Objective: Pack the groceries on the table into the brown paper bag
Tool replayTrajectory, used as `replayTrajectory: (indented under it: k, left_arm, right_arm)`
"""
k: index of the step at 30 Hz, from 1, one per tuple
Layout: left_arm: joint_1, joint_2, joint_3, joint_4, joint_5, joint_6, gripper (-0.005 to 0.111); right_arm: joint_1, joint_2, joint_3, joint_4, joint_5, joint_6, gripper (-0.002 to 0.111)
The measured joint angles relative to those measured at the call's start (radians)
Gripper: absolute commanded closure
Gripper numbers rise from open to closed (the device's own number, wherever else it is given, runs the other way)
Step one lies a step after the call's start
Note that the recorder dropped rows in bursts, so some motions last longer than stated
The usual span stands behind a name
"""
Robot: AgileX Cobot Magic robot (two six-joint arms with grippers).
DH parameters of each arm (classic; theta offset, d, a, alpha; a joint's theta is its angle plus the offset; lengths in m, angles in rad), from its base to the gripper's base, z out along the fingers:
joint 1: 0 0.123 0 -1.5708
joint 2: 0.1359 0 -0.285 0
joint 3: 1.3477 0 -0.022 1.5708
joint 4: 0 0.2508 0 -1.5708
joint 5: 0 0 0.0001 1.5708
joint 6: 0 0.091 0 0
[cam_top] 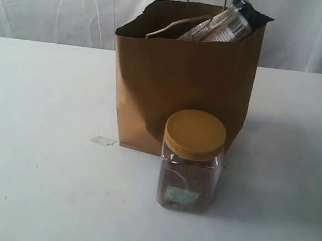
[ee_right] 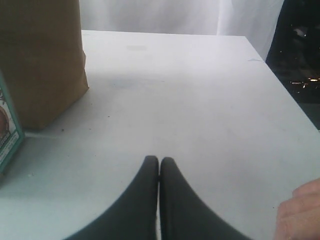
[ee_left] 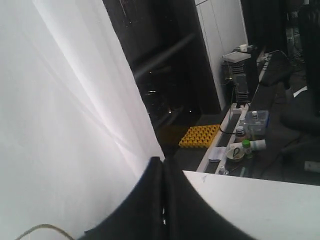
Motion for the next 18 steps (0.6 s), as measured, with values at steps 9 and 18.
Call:
replayTrajectory:
  k: [9, 18]
  left_arm:
    - [0.0, -0.336, 0.334, 0.004, 0.287, 0.135, 0.107]
    - [0.003, -0.612, 0.566, 0.012, 0.839, 0.468, 0.107]
  right_arm:
    - [0.0, 0.0, 0.0, 0.0, 0.0, 0.0, 0.108]
    - [0.0, 0.0, 0.0, 0.0, 0.0, 0.0, 0.108]
